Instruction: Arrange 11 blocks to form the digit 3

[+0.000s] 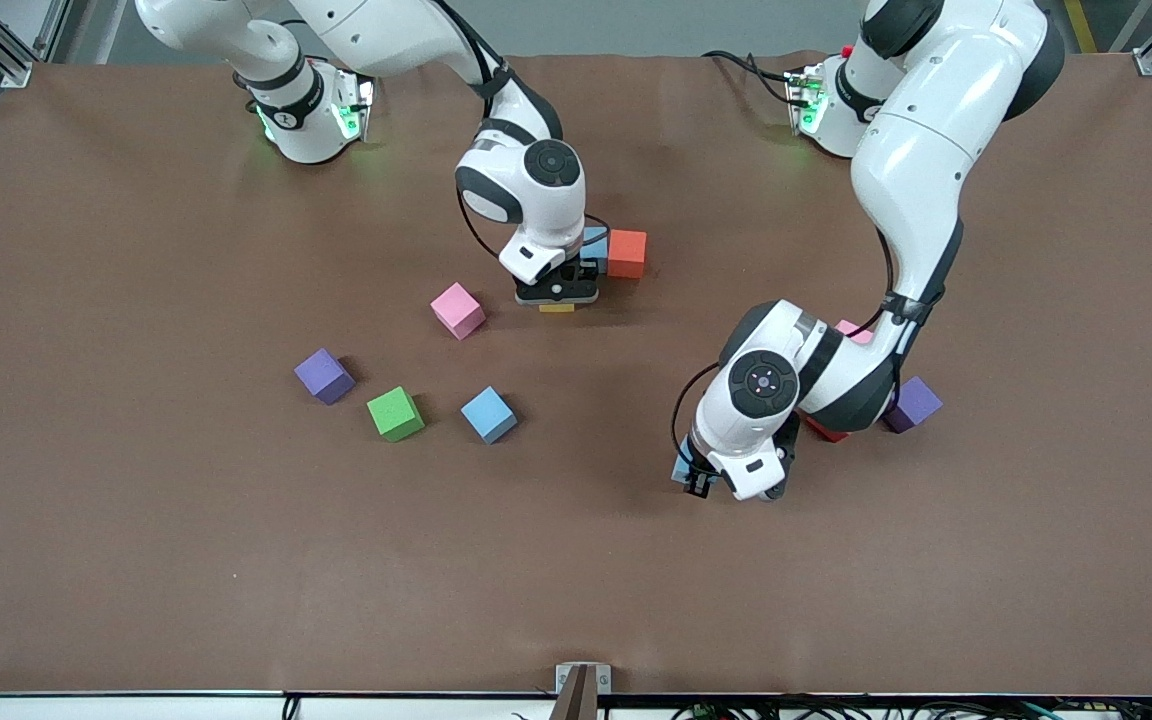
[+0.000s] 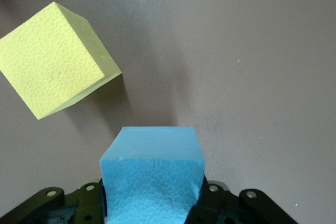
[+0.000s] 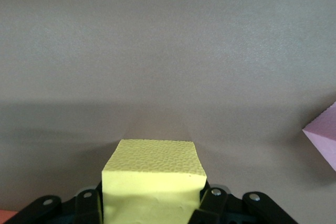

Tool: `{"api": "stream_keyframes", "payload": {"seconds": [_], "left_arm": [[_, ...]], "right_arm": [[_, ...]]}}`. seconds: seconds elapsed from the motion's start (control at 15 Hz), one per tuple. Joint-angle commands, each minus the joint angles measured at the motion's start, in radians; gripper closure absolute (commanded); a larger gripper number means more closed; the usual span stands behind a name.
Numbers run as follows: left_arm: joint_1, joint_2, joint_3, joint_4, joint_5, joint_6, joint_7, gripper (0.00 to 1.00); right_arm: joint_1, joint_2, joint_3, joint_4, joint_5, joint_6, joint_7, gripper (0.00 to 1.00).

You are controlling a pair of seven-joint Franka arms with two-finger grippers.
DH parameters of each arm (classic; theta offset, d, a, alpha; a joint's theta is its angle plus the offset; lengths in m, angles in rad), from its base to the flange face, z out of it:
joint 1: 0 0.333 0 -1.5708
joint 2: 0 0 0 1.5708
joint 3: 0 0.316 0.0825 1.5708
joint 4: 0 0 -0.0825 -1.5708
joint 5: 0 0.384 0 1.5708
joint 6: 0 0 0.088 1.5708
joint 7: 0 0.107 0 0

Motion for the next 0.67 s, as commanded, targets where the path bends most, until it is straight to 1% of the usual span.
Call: {"api": "stream_keyframes", "payload": {"seconds": [0.0, 0.6], "left_arm": [[0.002, -0.023, -0.001, -0.013, -0.01, -0.016, 0.0, 0.51], [-0.001, -0.021, -0.001, -0.013, -0.008, -0.018, 0.0, 0.51]], "right_arm": [[0.02, -0.015, -0.001, -0.047, -0.014, 0.001, 0.036, 0.97], [0.022, -0.014, -0.001, -0.047, -0.014, 0.003, 0.036, 0.95]]}}
